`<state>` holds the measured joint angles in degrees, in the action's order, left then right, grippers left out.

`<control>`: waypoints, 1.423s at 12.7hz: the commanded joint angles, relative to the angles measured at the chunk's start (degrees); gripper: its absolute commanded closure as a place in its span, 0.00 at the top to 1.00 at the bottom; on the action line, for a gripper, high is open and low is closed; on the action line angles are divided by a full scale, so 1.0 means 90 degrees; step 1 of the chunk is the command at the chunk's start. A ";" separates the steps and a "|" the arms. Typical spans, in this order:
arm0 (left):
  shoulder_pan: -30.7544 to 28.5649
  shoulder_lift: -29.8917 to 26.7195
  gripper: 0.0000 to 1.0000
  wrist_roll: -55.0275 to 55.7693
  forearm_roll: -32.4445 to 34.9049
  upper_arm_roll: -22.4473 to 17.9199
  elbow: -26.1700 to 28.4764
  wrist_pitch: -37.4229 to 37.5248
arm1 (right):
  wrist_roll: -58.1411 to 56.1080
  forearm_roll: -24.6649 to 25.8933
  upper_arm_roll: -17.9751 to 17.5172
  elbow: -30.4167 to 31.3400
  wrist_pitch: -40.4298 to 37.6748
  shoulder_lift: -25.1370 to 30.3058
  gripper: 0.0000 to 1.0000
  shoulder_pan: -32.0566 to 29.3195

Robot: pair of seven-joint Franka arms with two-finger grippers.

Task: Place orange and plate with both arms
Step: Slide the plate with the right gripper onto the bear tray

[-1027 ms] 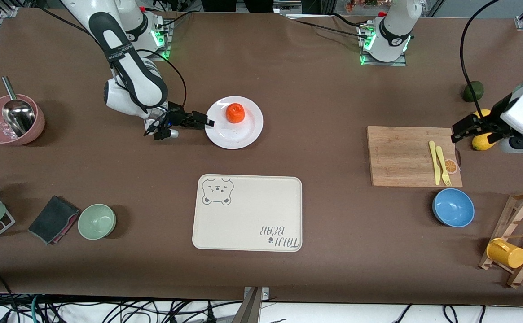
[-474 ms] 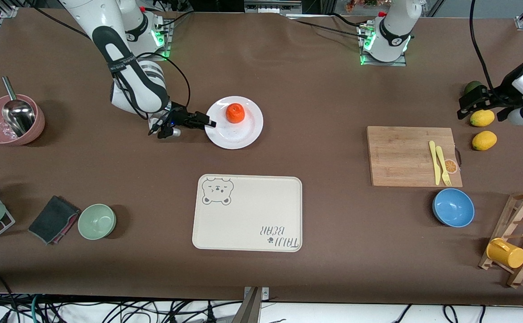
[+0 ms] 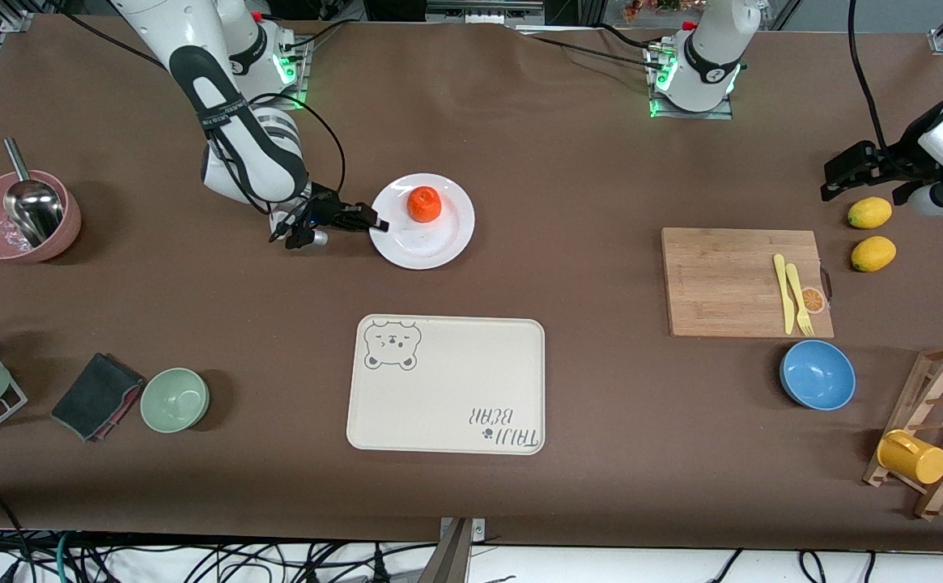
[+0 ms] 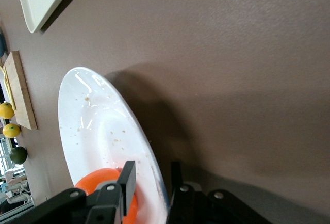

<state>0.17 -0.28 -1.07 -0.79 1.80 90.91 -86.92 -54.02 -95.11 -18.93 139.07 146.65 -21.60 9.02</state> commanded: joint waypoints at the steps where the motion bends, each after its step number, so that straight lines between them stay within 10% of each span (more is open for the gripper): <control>1: 0.0284 0.0090 1.00 -0.0105 0.0000 -0.0083 -0.0237 0.0283 | -0.0305 -0.0370 -0.0065 0.0027 0.0170 0.0017 0.26 0.0101; 5: 0.0186 0.0227 1.00 -0.0125 -0.0049 -0.0083 -0.0237 0.0273 | -0.0394 -0.0370 -0.0065 0.0027 0.0171 0.0017 0.03 0.0102; 18: 0.0157 0.0412 1.00 -0.0135 -0.0049 -0.0073 -0.0179 0.0254 | -0.0667 -0.0341 0.0597 -0.0949 -0.0570 0.0446 0.00 0.0082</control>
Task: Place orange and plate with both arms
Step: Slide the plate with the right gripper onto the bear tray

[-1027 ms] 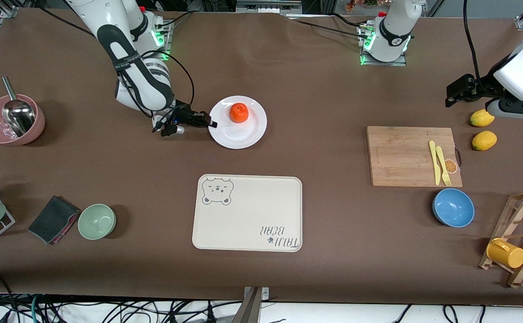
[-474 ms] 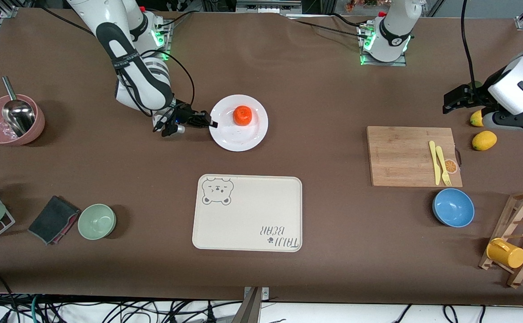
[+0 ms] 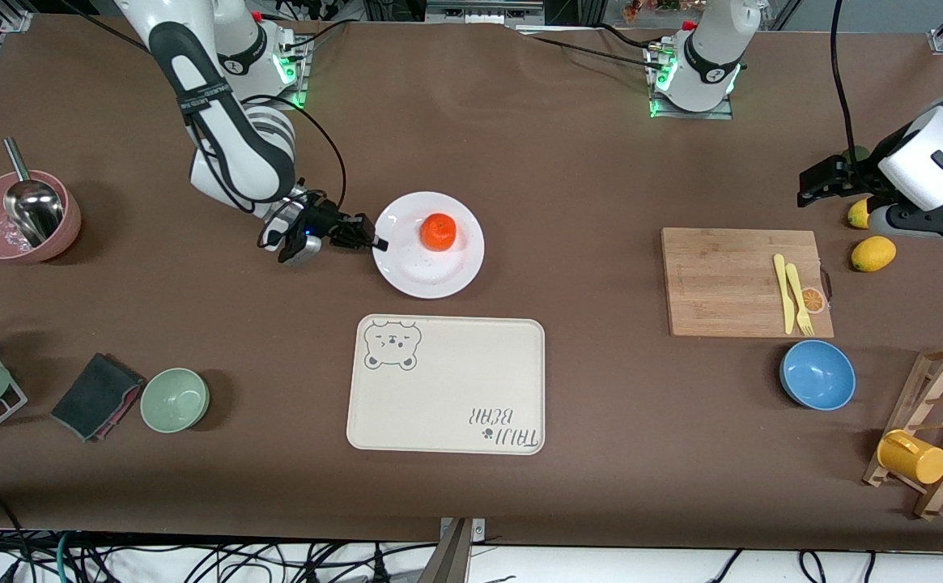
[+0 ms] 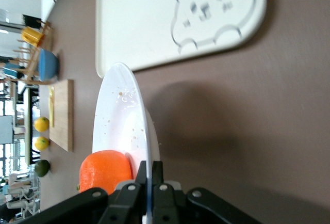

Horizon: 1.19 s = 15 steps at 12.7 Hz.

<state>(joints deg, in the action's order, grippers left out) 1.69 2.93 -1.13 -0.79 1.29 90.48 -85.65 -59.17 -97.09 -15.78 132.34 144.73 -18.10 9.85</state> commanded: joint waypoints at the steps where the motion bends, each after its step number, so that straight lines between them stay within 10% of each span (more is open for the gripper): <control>1: -0.0002 0.0055 1.00 -0.0128 -0.0049 -0.0016 -0.0122 0.0122 | -0.0067 -0.0131 0.0385 -0.0347 -0.0571 0.0019 0.00 -0.0049; 9: -0.0031 0.0113 1.00 -0.0128 -0.0049 -0.0026 -0.0132 0.0112 | 0.0627 -0.0092 0.0552 -0.3461 -0.0749 -0.2313 0.00 -0.0167; 15: -0.0021 0.0153 1.00 -0.0128 -0.0049 -0.0026 -0.0141 0.0112 | -0.0153 -0.0111 0.0552 -0.3874 -0.0739 -0.3115 0.00 -0.0177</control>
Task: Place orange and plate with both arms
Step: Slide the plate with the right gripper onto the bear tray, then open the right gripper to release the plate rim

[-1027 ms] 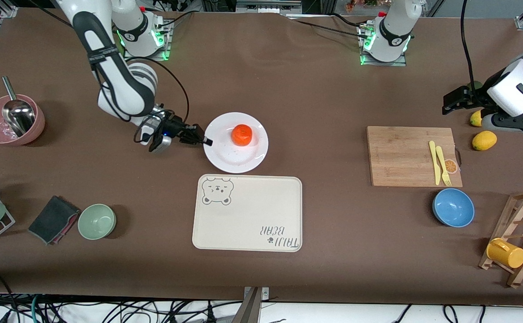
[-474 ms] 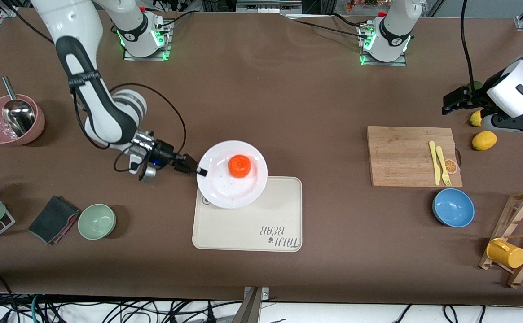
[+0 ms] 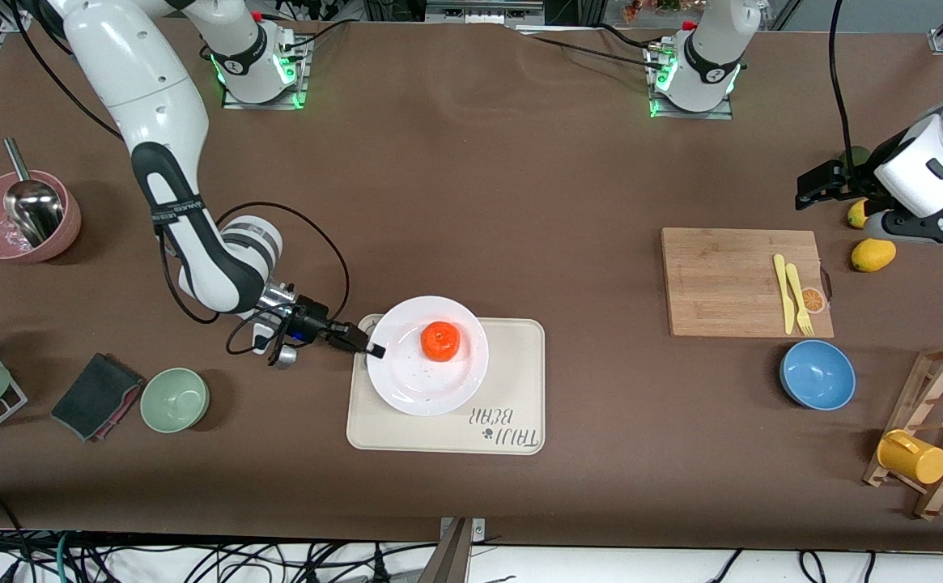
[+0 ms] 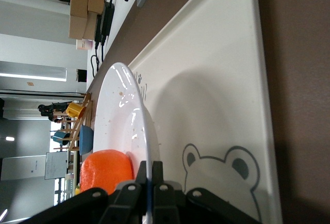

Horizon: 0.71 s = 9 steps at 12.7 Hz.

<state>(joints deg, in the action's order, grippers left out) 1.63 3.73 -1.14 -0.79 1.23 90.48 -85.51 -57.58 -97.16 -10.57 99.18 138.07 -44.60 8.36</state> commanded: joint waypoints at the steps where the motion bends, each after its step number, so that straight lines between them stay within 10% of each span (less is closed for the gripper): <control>1: -0.0015 0.0074 1.00 -0.0128 -0.0049 -0.0020 -0.0141 0.0097 | -0.0340 -0.0103 -0.0027 -0.0190 -0.0009 -0.0171 0.00 -0.0030; 4: -0.0015 0.0074 1.00 -0.0128 -0.0049 -0.0020 -0.0141 0.0097 | -0.0428 -0.0113 -0.0017 -0.0180 0.0010 -0.0171 0.00 -0.0040; 9: -0.0015 0.0074 1.00 -0.0128 -0.0049 -0.0020 -0.0141 0.0097 | -0.0809 -0.0103 -0.0007 -0.0161 -0.0077 -0.0191 0.31 -0.0343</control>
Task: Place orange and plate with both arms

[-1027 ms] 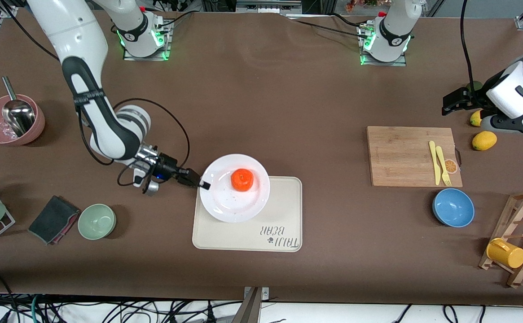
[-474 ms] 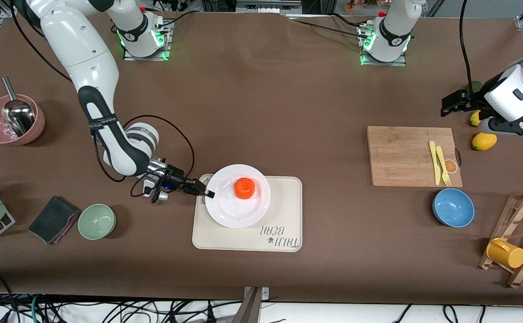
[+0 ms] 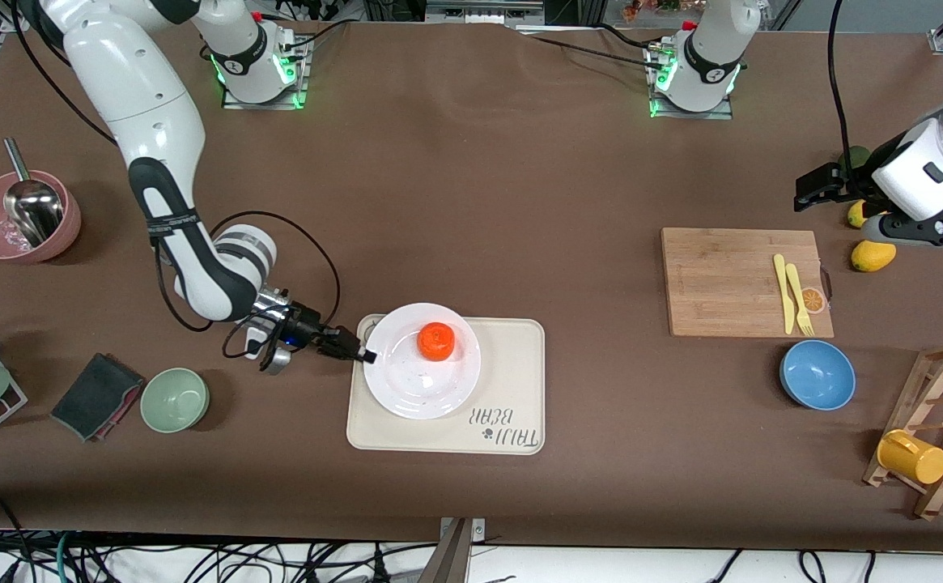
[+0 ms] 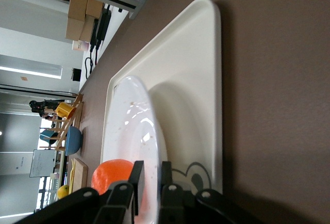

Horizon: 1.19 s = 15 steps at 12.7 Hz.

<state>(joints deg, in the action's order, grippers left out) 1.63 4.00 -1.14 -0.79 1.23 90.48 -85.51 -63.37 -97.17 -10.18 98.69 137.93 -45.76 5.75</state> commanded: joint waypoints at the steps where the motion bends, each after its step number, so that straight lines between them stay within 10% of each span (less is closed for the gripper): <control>1: -0.0015 0.0044 1.00 -0.0128 -0.0049 -0.0019 -0.0142 0.0097 | -0.0089 -0.0044 -0.0051 -0.0116 -0.0062 -0.0033 0.36 -0.0063; 3: -0.0005 0.0044 1.00 -0.0128 -0.0049 -0.0019 -0.0142 0.0087 | -0.0039 0.0490 -0.0051 -0.0126 -0.0062 0.0006 0.44 -0.0208; 6: -0.0015 0.0044 1.00 -0.0128 -0.0049 -0.0019 -0.0142 0.0097 | 0.0650 0.2439 -0.0051 -0.0446 -0.0479 0.0065 1.00 -0.0589; 11: -0.0005 0.0053 1.00 -0.0128 -0.0049 -0.0019 -0.0142 0.0097 | 0.3217 0.6521 0.0231 -0.1345 -0.2898 0.0707 1.00 -0.1205; 15: -0.0005 0.0053 1.00 -0.0128 -0.0049 -0.0019 -0.0142 0.0087 | 0.4294 0.8116 0.0759 -0.1415 -0.4151 0.1742 1.00 -0.1196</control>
<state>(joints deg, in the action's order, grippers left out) 1.63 4.13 -1.14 -0.79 1.22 90.44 -85.51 -28.93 -29.66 -4.70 84.64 103.55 -34.37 -5.47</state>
